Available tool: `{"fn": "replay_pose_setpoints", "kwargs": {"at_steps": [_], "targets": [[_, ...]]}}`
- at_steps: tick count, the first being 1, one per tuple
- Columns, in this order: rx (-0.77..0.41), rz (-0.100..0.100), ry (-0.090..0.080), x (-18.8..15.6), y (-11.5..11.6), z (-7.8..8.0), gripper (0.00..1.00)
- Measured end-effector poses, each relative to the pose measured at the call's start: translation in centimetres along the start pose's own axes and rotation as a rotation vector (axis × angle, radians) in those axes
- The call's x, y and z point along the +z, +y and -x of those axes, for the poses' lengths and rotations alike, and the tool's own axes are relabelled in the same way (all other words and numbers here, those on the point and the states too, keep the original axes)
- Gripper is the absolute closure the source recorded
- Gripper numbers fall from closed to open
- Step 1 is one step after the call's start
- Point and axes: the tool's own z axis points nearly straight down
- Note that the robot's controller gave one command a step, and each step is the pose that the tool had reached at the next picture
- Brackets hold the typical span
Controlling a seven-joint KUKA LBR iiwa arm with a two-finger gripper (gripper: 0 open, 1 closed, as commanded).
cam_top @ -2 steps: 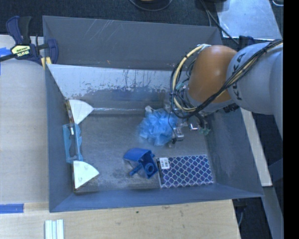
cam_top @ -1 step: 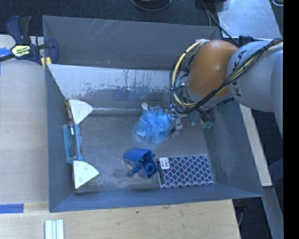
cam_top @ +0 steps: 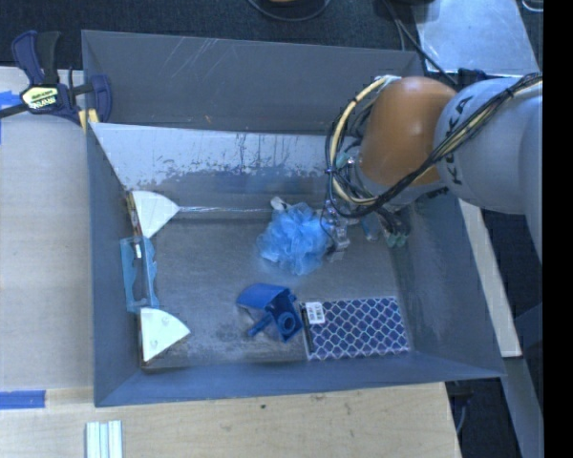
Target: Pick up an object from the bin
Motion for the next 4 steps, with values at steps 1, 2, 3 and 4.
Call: {"fn": "replay_pose_setpoints", "kwargs": {"at_steps": [1, 2, 3, 4], "targets": [[0.023, 0.000, -0.008, 0.0, 3.2, 1.1, 1.00], [-0.028, -0.001, -0.003, -0.1, 3.6, 0.8, 1.00], [-0.036, 0.000, -0.015, -4.1, 6.4, 1.6, 1.00], [-0.062, -0.001, -0.006, -0.2, 8.1, 1.7, 1.00]]}}
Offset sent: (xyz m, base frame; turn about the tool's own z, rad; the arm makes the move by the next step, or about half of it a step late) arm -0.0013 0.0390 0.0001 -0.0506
